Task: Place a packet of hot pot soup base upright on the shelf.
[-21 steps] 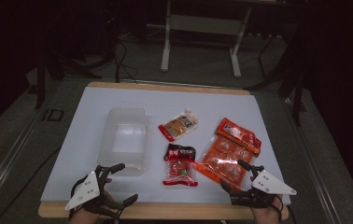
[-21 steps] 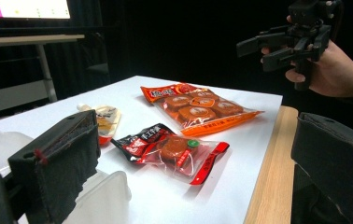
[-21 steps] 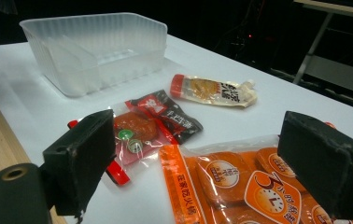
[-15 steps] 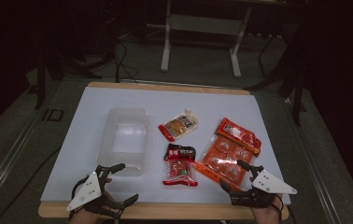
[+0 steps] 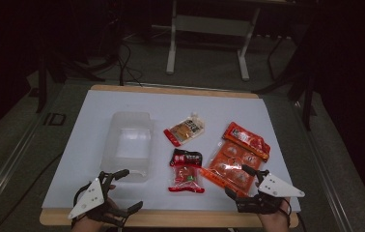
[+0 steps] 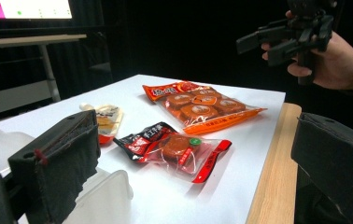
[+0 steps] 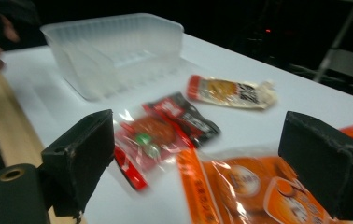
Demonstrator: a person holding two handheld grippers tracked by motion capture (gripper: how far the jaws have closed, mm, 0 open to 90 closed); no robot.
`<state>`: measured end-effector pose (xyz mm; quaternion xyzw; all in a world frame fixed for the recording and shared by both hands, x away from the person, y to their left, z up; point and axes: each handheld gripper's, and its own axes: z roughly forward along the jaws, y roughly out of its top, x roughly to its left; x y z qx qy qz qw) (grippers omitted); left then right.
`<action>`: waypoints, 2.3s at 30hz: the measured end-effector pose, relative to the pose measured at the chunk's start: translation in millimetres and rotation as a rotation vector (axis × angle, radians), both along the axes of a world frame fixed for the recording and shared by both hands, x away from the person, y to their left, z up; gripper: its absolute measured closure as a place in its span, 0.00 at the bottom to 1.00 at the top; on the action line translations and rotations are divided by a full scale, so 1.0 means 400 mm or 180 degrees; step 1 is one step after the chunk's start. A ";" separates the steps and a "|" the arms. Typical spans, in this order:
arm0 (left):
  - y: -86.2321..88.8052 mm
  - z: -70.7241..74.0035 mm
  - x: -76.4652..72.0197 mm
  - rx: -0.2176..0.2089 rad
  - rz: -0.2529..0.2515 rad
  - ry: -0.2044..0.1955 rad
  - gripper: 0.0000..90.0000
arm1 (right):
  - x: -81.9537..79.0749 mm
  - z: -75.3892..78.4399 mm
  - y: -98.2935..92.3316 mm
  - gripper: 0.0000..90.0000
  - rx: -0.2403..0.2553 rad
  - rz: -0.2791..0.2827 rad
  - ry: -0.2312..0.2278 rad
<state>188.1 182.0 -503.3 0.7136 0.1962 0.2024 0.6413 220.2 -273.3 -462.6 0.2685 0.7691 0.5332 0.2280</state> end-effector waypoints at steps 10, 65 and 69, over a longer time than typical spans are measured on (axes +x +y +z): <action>0.003 0.001 0.000 0.0010 0.0005 0.0003 0.02 | 0.005 0.033 0.036 0.11 0.0009 0.0155 -0.0022; -0.006 -0.007 0.003 0.0085 -0.0009 0.0059 0.02 | 0.367 -0.009 -0.224 0.13 -0.0214 -0.1283 0.0486; -0.006 -0.007 0.003 0.0079 -0.0009 0.0060 0.02 | 0.384 -0.035 -0.239 0.14 -0.0239 -0.1354 0.0589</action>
